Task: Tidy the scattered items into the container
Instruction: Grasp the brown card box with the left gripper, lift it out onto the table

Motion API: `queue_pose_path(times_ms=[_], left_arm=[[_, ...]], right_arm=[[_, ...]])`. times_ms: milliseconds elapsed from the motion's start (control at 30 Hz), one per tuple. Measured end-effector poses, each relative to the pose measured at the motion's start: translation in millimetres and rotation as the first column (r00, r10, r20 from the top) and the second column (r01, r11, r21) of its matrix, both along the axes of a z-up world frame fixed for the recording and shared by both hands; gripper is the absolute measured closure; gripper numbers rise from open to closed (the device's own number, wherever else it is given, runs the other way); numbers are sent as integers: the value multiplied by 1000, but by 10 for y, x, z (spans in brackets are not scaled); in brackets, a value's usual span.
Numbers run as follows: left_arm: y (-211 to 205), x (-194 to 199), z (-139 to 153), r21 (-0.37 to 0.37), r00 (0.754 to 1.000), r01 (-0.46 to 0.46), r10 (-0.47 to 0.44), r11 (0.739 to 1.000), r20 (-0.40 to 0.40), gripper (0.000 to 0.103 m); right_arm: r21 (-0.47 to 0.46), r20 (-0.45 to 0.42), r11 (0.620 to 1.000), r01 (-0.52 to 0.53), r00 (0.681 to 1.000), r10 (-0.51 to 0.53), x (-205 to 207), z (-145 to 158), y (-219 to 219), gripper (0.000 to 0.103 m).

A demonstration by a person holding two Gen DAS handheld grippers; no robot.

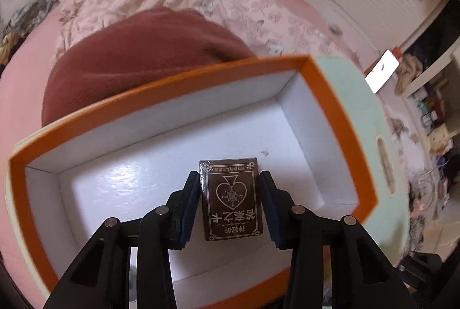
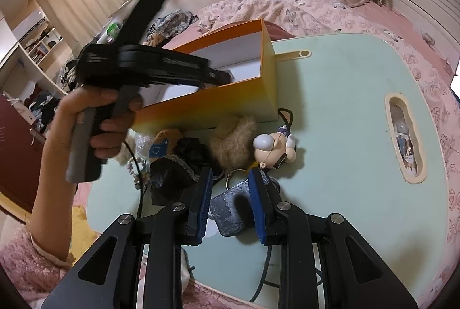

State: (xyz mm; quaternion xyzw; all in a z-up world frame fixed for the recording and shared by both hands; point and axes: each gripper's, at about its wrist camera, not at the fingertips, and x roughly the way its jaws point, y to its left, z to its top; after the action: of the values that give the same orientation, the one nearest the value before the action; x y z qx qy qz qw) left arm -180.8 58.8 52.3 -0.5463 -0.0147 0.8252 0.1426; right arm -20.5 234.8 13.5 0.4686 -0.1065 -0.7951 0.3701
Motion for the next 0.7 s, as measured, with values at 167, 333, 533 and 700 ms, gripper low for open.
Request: queue_pose_path(times_ms=[167, 333, 533, 700], left_arm=[[-323, 425, 684, 99, 986, -3, 19, 995, -163, 63], [-710, 1128, 1305, 135, 934, -10, 57, 991, -352, 63], [-928, 1809, 1146, 160, 928, 11, 49, 987, -369, 63], [-711, 1973, 431, 151, 962, 9, 33, 989, -271, 63]], right_arm=[[10, 6, 1000, -9, 1000, 9, 4, -20, -46, 76], [14, 6, 1000, -17, 1000, 17, 22, -14, -93, 76], [17, 2, 1000, -19, 1000, 19, 41, -3, -131, 76], [16, 4, 1000, -10, 1000, 9, 25, 10, -155, 76]])
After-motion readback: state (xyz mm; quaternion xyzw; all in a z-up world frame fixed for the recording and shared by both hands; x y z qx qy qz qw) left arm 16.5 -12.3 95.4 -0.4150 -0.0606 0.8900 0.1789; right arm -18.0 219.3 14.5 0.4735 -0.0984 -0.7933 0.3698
